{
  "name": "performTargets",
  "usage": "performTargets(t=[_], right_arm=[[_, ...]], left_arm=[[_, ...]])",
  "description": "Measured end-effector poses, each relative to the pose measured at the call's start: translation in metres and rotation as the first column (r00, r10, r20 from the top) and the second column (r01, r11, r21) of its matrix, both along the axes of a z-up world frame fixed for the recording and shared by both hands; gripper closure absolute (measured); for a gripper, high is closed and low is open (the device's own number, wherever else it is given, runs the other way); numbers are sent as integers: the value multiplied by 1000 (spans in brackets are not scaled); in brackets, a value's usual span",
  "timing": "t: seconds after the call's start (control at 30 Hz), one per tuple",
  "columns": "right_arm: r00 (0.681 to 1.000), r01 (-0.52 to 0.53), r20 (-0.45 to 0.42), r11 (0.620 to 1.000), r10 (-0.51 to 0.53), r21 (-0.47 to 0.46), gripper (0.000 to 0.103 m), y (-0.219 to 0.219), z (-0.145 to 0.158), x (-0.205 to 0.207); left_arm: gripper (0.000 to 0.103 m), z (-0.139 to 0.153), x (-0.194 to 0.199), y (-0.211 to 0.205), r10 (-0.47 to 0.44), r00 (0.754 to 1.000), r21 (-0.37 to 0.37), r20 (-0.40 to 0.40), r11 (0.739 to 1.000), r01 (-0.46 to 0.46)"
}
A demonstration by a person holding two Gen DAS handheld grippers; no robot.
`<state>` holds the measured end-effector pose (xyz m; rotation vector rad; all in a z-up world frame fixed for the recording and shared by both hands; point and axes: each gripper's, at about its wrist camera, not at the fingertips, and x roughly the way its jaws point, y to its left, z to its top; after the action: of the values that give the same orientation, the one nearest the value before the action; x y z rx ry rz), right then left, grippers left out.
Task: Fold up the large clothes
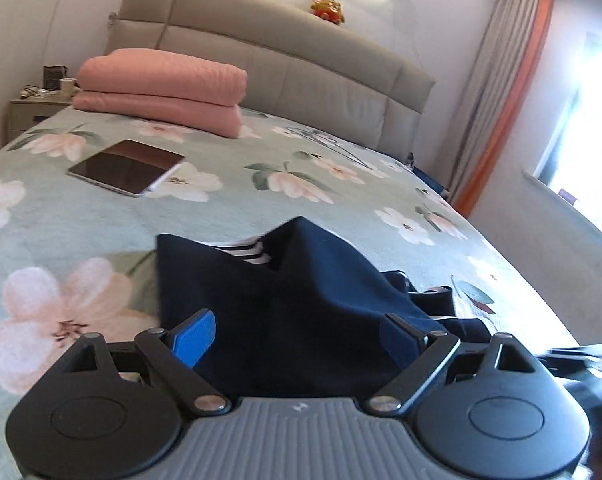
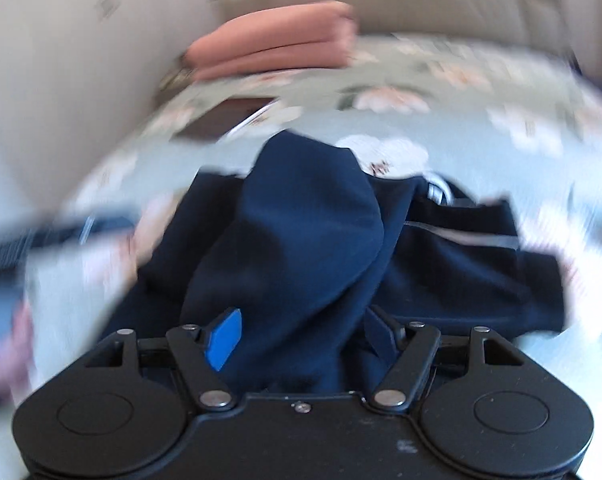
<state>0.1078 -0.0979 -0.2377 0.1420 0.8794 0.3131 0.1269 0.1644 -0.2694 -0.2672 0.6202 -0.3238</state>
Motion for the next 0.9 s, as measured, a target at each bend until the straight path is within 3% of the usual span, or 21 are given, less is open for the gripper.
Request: performTargets(t=[0.1, 0.23, 0.27, 0.3, 0.33, 0.43, 0.5, 0.57, 0.63, 0.73, 0.77, 0.83, 0.9], right_arm=[[984, 145, -137, 964, -116, 223, 21, -21, -15, 36], [953, 263, -254, 860, -162, 438, 19, -35, -37, 55], [947, 269, -281, 863, -156, 428, 27, -31, -42, 61], [941, 272, -301, 878, -157, 393, 73, -27, -46, 68], [942, 259, -298, 894, -151, 365, 91, -24, -45, 74], [973, 210, -156, 933, -171, 291, 91, -30, 0, 74], [984, 174, 4, 961, -179, 215, 91, -39, 55, 65], [973, 138, 170, 985, -155, 107, 90, -39, 108, 51], [961, 72, 263, 996, -81, 44, 90, -28, 145, 39], [977, -105, 192, 993, 94, 50, 83, 7, 141, 36], [981, -161, 125, 985, 152, 66, 77, 22, 123, 34], [961, -265, -65, 962, 269, 71, 49, 56, 72, 31], [919, -322, -216, 944, 331, 73, 50, 77, 27, 17]], left_arm=[[12, 2, -1, -5, -16, 1000, 4, 14, 1000, 16], [12, -1, -3, -1, -18, 1000, 19, -5, 1000, 18], [12, -3, -4, 1, -13, 1000, 21, -13, 1000, 13], [12, -5, -5, 3, -8, 1000, 22, -24, 1000, 9], [13, -6, -5, 5, -3, 999, 23, -33, 1000, 4], [14, -3, -9, 12, 17, 1000, 27, -25, 1000, -16], [14, 2, -12, 18, 30, 1000, 21, -7, 999, -30], [14, 7, -14, 23, 46, 999, 15, 4, 999, -46], [14, 12, -15, 28, 66, 998, 7, 16, 998, -66], [14, 19, -16, 34, 94, 995, 1, 35, 996, -94], [14, 21, -16, 35, 103, 994, -3, 38, 995, -103], [14, 23, -14, 38, 116, 993, -18, 38, 993, -115], [14, 24, -11, 40, 111, 993, -26, 30, 994, -111]])
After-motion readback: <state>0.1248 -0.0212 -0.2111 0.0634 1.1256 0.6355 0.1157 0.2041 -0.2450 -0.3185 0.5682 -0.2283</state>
